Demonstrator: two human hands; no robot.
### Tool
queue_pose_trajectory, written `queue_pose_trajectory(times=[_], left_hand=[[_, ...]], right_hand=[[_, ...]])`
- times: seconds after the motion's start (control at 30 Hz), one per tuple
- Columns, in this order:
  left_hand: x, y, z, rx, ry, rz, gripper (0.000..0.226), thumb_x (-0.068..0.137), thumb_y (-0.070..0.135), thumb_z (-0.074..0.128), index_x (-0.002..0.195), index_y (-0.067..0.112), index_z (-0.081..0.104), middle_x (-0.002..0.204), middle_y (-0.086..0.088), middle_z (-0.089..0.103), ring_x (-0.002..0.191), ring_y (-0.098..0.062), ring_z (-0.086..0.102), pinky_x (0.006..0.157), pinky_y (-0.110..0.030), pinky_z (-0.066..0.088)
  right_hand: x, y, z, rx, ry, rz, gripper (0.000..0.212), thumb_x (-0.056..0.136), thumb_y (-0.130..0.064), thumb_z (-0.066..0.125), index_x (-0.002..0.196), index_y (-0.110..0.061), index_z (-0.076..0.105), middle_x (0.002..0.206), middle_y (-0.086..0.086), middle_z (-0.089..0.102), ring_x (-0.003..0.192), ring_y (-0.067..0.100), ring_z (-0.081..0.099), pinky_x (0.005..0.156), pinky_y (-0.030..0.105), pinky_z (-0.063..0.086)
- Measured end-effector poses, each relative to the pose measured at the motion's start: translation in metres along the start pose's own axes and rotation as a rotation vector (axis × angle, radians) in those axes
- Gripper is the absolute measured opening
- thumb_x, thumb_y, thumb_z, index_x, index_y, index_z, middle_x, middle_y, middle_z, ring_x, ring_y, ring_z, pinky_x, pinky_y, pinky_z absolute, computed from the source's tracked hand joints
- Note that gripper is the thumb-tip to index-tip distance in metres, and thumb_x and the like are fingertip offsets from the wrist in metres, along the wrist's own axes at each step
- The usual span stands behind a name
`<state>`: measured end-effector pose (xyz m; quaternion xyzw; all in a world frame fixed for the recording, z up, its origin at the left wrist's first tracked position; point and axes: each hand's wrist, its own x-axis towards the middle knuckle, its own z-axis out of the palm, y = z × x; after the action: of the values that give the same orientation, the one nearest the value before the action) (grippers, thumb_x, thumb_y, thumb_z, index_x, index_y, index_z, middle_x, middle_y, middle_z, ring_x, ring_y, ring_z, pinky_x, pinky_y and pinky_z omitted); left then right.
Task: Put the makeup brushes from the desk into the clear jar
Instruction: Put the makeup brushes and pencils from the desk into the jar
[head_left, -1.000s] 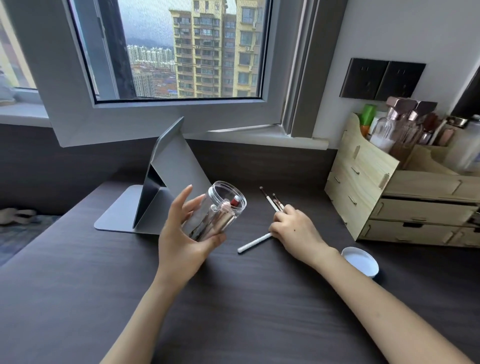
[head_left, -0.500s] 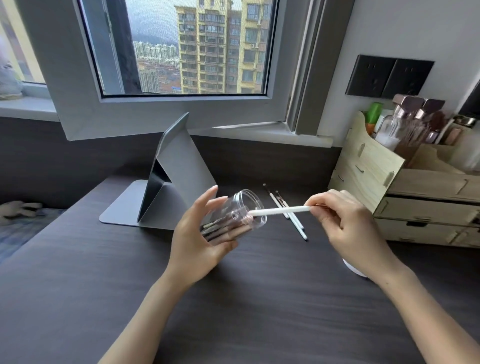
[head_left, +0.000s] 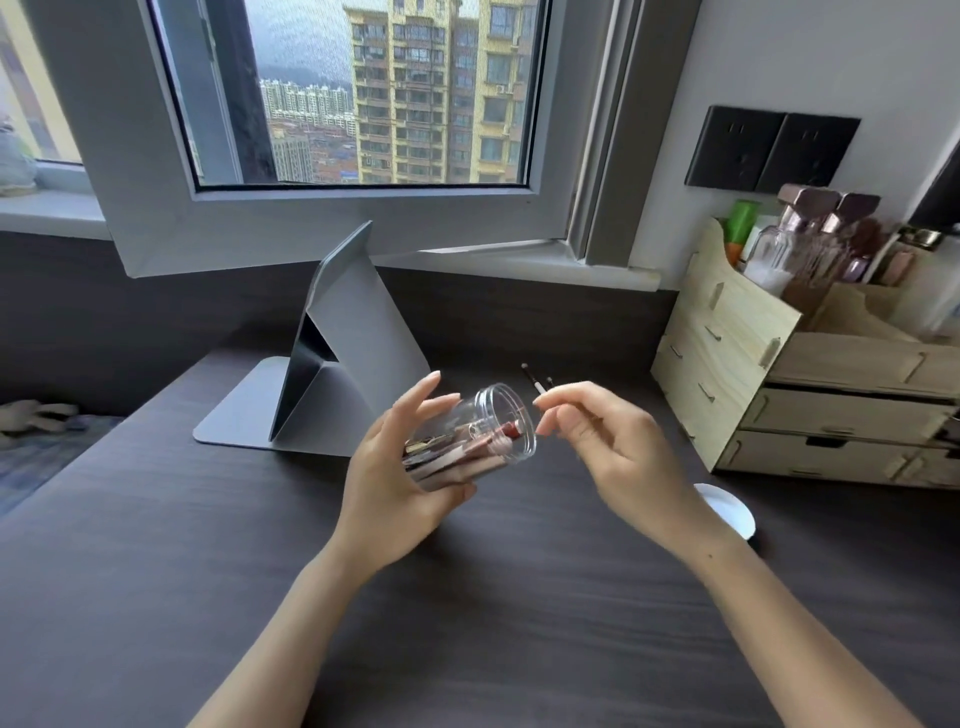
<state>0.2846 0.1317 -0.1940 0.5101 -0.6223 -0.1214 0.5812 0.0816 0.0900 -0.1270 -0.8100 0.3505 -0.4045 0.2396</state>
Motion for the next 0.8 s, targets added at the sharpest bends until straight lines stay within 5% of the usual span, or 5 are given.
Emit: queue_pose_trajectory(times=[0.13,0.23,0.53,0.8], left_hand=[[0.001,-0.003,-0.003,-0.019,0.053,-0.021,0.097,0.053,0.017,0.083,0.132,0.049,0.037,0.123,0.017,0.061,0.117,-0.01,0.059,0.1,-0.042,0.049],[0.003,-0.002,-0.004,-0.001,0.083,-0.011,0.098,0.052,0.018,0.084,0.131,0.051,0.037,0.119,0.024,0.06,0.115,-0.007,0.058,0.1,-0.04,0.048],[0.003,-0.002,-0.005,-0.019,0.119,-0.011,0.097,0.051,0.019,0.084,0.13,0.051,0.038,0.118,0.031,0.059,0.116,-0.013,0.057,0.102,-0.043,0.045],[0.005,-0.004,-0.007,-0.025,0.121,-0.026,0.096,0.052,0.022,0.084,0.13,0.052,0.038,0.12,0.029,0.058,0.116,-0.014,0.058,0.102,-0.045,0.046]], right_hand=[[0.015,0.049,-0.007,-0.227,0.247,0.236,0.019,0.091,-0.01,0.052,0.089,-0.009,0.071,0.082,-0.001,0.071,0.085,0.019,0.066,0.075,0.028,0.048],[0.026,0.086,0.001,-0.491,0.118,0.363,0.021,0.089,-0.015,0.054,0.09,-0.006,0.073,0.096,0.012,0.073,0.096,0.031,0.063,0.078,0.035,0.046],[0.075,0.114,0.043,-0.869,-0.074,0.331,0.037,0.089,-0.039,0.056,0.109,-0.008,0.063,0.114,0.01,0.063,0.112,0.029,0.052,0.083,0.036,0.046],[0.101,0.107,0.066,-0.801,-0.192,0.44,0.026,0.095,-0.009,0.044,0.115,0.0,0.058,0.122,0.019,0.061,0.114,0.037,0.056,0.086,0.037,0.047]])
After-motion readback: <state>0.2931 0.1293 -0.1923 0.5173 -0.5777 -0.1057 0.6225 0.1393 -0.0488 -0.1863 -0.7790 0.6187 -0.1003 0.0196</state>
